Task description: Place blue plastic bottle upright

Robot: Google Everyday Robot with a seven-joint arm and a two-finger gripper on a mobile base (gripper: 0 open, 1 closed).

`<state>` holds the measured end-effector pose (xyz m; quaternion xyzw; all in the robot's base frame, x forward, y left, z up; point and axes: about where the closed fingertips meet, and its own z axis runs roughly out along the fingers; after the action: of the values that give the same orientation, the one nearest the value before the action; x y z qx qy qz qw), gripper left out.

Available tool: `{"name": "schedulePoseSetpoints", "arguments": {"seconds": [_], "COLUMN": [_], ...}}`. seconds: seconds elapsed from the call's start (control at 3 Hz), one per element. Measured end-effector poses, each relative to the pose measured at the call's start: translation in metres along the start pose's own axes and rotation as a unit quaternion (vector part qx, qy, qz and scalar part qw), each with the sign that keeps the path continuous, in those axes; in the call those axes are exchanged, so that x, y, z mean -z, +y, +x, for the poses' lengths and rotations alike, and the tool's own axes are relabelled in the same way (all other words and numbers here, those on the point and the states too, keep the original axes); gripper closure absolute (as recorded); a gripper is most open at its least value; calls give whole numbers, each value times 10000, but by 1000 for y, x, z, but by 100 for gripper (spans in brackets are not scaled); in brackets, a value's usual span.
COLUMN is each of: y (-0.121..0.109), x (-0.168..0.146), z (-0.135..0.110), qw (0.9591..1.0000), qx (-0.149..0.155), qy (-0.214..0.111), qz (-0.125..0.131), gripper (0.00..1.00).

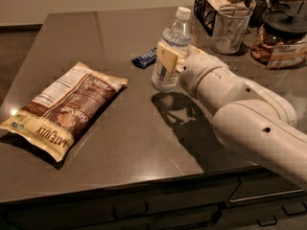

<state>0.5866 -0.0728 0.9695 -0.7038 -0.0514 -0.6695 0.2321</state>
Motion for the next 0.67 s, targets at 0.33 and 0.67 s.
{"name": "schedulePoseSetpoints", "arguments": {"seconds": [0.33,0.67], "y": [-2,-5], "x": [2,3], "z": [-5,-10], "qw": [9995,9982], "qx": [261,535], "qy": [125,169], "qz": [105,219], "gripper": [100,100]}}
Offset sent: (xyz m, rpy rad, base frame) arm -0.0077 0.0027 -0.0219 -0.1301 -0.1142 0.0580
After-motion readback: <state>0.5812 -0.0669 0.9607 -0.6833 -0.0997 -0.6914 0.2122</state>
